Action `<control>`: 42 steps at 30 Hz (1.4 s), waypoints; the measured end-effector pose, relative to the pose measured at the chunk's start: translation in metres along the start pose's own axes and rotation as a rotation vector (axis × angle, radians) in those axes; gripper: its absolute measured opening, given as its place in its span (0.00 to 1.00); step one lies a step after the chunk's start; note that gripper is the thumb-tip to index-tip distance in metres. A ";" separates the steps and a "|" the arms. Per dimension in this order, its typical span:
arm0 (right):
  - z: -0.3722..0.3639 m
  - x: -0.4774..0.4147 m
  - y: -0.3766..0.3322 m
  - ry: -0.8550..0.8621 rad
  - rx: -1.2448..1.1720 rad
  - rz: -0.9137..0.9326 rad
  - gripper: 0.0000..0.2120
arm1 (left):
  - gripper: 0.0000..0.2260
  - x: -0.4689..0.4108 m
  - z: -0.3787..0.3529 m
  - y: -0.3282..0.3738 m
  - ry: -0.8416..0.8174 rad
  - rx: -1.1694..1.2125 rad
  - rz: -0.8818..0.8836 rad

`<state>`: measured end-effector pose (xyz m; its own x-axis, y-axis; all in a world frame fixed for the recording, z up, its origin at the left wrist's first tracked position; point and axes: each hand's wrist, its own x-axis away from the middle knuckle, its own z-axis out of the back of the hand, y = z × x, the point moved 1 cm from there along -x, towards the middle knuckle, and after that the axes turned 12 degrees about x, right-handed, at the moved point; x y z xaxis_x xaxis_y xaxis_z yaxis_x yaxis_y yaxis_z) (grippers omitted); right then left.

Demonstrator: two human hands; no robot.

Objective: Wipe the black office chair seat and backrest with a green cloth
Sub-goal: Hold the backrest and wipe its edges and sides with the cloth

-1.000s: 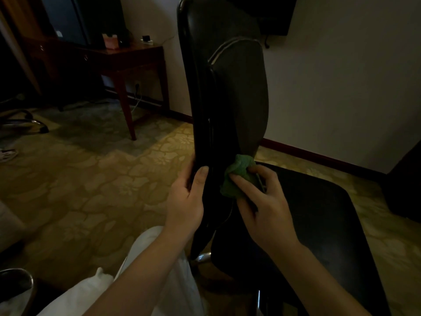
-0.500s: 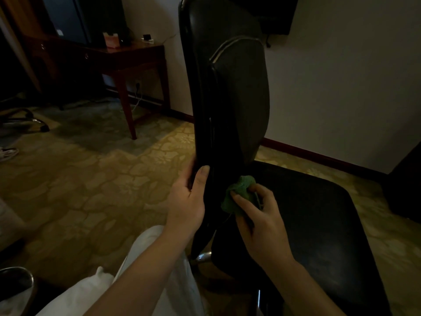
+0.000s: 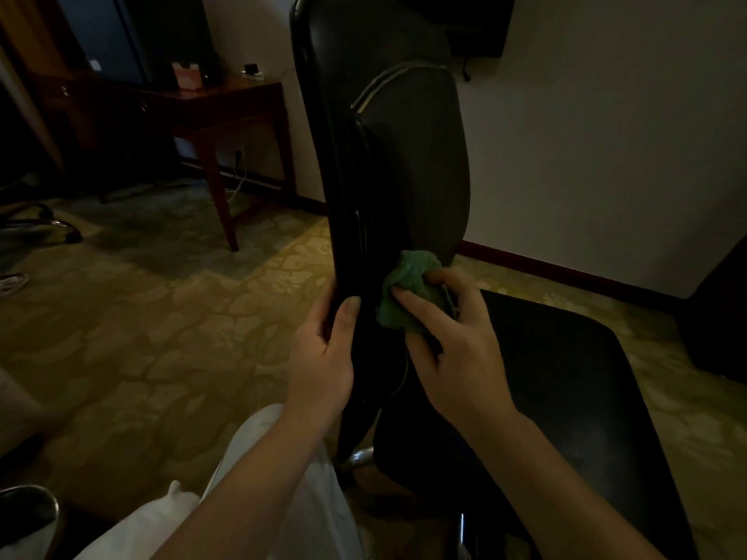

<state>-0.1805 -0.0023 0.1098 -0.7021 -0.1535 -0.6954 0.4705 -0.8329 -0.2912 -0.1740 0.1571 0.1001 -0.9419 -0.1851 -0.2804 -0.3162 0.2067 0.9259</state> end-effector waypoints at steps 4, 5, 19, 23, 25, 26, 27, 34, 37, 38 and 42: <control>-0.015 0.030 0.011 -0.037 0.025 -0.029 0.18 | 0.22 0.001 0.000 0.000 0.007 -0.018 -0.024; -0.019 0.039 0.014 -0.048 0.023 -0.038 0.18 | 0.22 0.001 -0.001 0.000 0.007 -0.024 -0.025; -0.004 0.026 0.011 -0.015 0.020 0.003 0.18 | 0.21 0.000 -0.001 -0.004 0.014 -0.042 -0.046; -0.007 0.022 0.012 -0.038 0.054 0.022 0.18 | 0.22 -0.001 0.000 -0.004 0.018 -0.047 -0.053; -0.014 0.033 0.017 -0.052 0.044 0.003 0.19 | 0.22 -0.001 0.000 -0.005 0.019 -0.056 -0.048; -0.019 0.040 0.020 -0.063 0.035 -0.012 0.19 | 0.22 0.000 0.000 -0.005 0.021 -0.064 -0.046; -0.023 0.048 0.022 -0.080 0.023 -0.030 0.19 | 0.22 0.001 0.000 -0.006 0.026 -0.063 -0.039; -0.033 0.078 0.028 -0.175 0.048 -0.088 0.20 | 0.16 0.014 0.001 -0.009 0.031 -0.073 0.027; -0.027 0.073 0.026 -0.136 0.062 -0.078 0.21 | 0.18 0.013 0.001 -0.009 0.033 -0.068 0.034; -0.025 0.069 0.025 -0.114 0.057 -0.073 0.21 | 0.19 0.013 0.001 -0.009 0.033 -0.066 0.033; -0.016 0.045 0.014 -0.061 0.049 -0.063 0.20 | 0.21 0.014 0.002 -0.011 0.040 -0.074 0.019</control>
<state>-0.1972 -0.0123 0.0643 -0.7615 -0.1307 -0.6349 0.3985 -0.8669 -0.2995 -0.1839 0.1544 0.0855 -0.9420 -0.2198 -0.2537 -0.2876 0.1392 0.9476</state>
